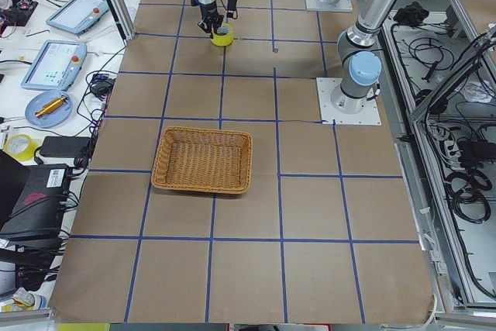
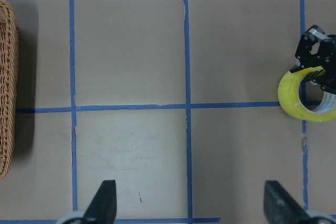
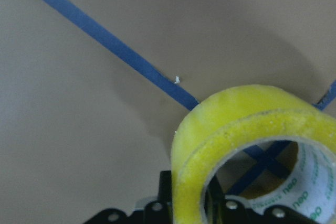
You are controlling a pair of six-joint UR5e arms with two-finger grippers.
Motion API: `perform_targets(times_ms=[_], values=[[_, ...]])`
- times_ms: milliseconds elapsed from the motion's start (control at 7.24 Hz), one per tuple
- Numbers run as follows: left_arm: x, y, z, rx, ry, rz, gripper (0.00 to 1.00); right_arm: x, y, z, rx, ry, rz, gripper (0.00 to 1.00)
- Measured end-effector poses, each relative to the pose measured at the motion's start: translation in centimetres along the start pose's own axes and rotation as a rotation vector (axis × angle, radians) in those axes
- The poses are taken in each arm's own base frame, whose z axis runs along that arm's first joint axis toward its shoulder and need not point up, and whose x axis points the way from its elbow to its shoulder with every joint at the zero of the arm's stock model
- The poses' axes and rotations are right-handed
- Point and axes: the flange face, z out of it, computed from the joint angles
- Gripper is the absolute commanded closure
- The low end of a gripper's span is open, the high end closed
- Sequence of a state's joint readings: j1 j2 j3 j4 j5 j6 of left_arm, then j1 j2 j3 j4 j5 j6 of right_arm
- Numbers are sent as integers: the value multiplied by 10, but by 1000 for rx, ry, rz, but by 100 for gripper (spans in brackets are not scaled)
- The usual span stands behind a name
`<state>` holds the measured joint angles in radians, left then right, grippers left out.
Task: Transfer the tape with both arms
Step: 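Carry the tape roll to the table center and lower it, then open the right gripper and raise it away from the tape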
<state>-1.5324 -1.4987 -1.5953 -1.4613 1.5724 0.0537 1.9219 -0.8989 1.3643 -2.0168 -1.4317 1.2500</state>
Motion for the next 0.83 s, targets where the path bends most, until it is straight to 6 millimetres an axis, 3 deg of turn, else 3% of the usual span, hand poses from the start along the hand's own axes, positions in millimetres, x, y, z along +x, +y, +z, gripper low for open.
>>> perform_targets(times_ms=[138,415,553,829], values=[[0,-1,0,-1,0,-1,0,3,3,-21,7,-18,-11,0],[-3,-2,2,-2,-1,-4,0,24,-4,-90,21,-35,-73,0],[-4,-5,2,-2,-3,-4,0,44,-25,-132,30,-37,-109,0],[-6,-18,17,-14,-10,-31,0,117,-84,-220,76,25,-281,0]])
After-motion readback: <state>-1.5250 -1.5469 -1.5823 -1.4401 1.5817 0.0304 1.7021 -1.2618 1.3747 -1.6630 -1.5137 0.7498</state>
